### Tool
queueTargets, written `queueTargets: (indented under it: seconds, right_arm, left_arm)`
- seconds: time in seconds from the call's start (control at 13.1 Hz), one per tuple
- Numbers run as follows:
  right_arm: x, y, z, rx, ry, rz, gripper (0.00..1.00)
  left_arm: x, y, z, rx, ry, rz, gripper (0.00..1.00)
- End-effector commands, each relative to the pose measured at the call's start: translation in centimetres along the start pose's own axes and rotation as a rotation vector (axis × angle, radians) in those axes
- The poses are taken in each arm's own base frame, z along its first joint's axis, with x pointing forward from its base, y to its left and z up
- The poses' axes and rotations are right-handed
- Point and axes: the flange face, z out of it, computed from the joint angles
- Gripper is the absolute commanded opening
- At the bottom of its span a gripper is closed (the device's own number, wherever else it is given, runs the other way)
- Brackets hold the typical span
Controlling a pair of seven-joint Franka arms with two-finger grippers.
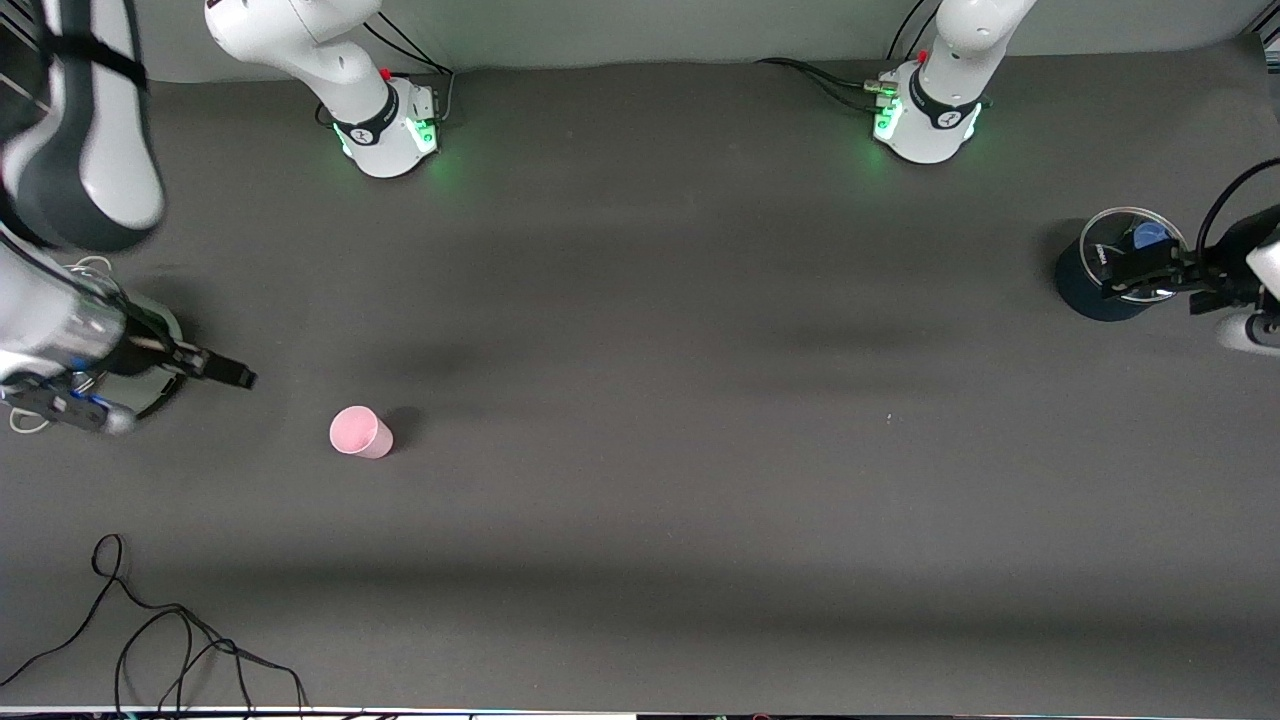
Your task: Transfer pink cup from left to right arm
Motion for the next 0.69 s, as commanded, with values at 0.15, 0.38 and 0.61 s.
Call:
queueTargets:
  seconds: [0.15, 0.38, 0.61]
  right_arm:
    - [-2.7, 1.2, -9.6, -0.069, 0.004, -0.053, 1.00]
    - [-3.3, 1.9, -12.1, -0.112, 0.010, -0.180, 1.00]
    - [-3.1, 3.7, -11.9, -0.114, -0.014, -0.227, 1.00]
  left_arm:
    - [-1.7, 2.4, -1.1, 0.115, 0.050, -0.048, 1.00]
    - [-1.8, 3.0, -0.7, 0.124, 0.053, -0.047, 1.00]
    - [-1.8, 2.0, -0.8, 0.095, 0.057, -0.058, 1.00]
